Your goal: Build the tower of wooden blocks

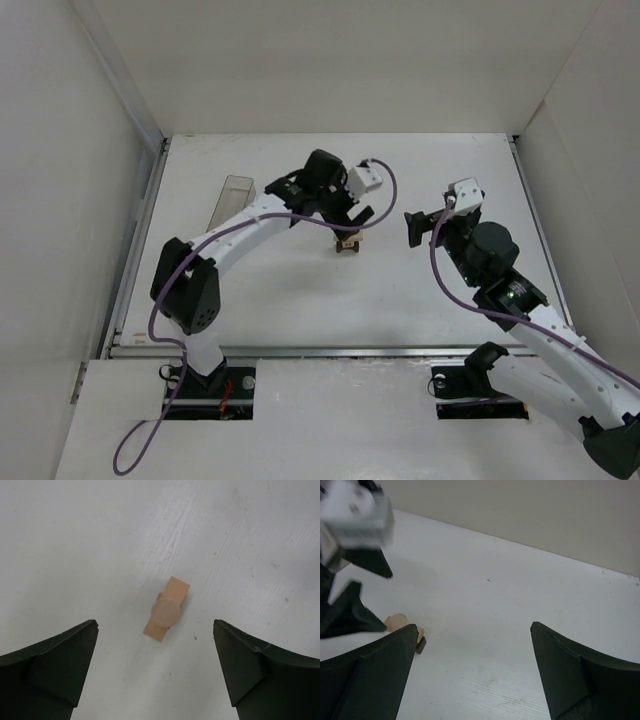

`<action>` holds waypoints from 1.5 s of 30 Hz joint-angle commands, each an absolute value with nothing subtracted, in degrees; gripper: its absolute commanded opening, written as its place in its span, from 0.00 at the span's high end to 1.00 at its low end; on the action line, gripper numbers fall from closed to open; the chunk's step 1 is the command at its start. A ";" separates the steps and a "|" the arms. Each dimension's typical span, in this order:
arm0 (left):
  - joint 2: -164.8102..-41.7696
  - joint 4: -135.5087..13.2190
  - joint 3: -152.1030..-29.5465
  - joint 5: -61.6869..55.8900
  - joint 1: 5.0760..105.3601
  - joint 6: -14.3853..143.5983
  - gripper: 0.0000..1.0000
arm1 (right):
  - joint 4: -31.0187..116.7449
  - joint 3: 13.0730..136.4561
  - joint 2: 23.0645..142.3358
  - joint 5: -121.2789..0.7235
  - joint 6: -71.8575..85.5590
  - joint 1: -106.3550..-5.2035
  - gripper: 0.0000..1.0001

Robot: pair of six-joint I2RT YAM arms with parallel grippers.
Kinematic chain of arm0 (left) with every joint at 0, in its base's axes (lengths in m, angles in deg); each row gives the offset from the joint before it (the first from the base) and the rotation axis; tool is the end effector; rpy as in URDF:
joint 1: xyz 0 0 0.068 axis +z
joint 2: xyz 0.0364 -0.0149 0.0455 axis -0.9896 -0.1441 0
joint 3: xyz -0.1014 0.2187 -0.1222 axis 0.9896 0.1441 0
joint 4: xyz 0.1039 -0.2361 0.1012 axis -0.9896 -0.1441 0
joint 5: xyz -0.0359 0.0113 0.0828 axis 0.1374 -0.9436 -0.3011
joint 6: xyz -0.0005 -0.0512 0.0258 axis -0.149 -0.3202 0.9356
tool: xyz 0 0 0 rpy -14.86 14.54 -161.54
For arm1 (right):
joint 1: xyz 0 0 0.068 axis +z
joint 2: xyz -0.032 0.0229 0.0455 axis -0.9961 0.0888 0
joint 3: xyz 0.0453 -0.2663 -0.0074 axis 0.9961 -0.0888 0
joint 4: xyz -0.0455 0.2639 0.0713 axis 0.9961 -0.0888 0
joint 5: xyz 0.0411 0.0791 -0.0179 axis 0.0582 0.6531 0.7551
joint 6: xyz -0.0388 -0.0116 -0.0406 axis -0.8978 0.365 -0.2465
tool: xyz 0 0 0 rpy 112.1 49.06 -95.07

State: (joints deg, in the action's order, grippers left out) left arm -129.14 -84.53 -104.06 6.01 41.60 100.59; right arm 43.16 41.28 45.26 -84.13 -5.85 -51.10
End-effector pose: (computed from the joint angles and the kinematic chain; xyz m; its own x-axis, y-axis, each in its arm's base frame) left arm 0.3204 -0.2857 0.2880 -0.0918 0.5933 -0.7997 0.9153 0.3666 0.1670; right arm 0.1782 0.1056 0.3435 0.0052 -0.1150 -0.9934 -0.3035 0.9463 -0.1111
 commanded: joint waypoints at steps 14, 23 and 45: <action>-114.73 -80.38 -106.37 -22.84 75.64 69.87 0.00 | 19.14 62.46 67.60 -106.50 12.60 -63.42 0.00; -106.81 -77.75 -99.52 -29.69 81.98 72.49 0.00 | 9.09 74.18 79.67 -101.40 22.53 -70.67 0.00; -104.17 -77.75 -95.74 -30.41 81.98 72.49 0.00 | 12.52 71.82 73.78 -105.54 24.47 -70.67 0.00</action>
